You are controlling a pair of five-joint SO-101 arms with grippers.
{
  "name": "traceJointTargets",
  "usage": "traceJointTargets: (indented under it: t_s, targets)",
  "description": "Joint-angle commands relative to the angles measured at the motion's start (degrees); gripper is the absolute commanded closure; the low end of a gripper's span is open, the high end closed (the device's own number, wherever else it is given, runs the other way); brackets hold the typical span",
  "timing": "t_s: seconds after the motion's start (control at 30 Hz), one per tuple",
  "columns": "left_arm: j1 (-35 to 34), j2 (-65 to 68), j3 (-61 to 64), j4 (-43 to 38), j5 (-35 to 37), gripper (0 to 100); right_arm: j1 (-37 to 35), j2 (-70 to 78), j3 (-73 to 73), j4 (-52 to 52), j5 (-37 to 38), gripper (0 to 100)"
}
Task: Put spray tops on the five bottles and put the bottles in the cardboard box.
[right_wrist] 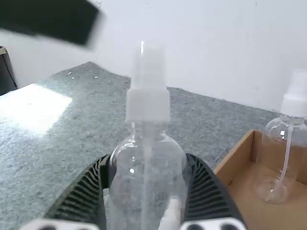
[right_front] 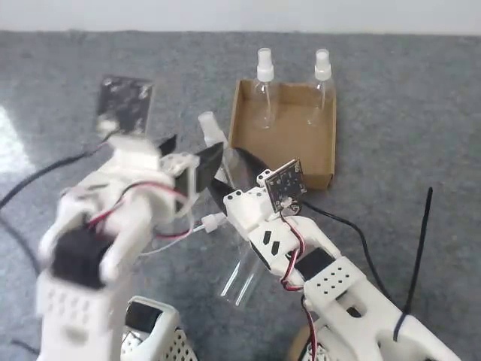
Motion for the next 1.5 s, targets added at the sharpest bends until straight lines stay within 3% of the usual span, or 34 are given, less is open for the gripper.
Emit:
traceJointTargets:
  t_s: [0.0,0.23,0.43,0.7,0.83,1.17,1.47]
  targets:
    - [-2.2,-6.59,-0.22,0.7,-3.52,76,0.84,-1.71,-0.97,-1.45,-0.53,99.3]
    - [-10.73,-16.26,24.48,-12.04,-6.77,76,4.09,-1.71,-2.11,-1.19,-0.53,99.3]
    - [-7.82,-20.66,38.2,-19.87,-7.82,76,5.49,-1.71,-10.46,9.98,-0.62,99.3]
    - [0.97,-21.54,41.27,-19.96,-9.23,75,5.67,3.3,-29.01,23.96,-0.53,99.3]
    - [2.81,-21.63,42.68,-20.22,-9.23,70,5.32,11.03,-37.45,28.26,-0.53,99.3]
    - [-1.41,-21.27,48.13,-31.82,-9.23,69,2.59,13.58,-41.23,34.42,-0.53,99.3]
    - [-2.46,-21.19,48.4,-32.09,-9.32,69,2.24,1.45,-41.14,46.2,-0.53,99.3]
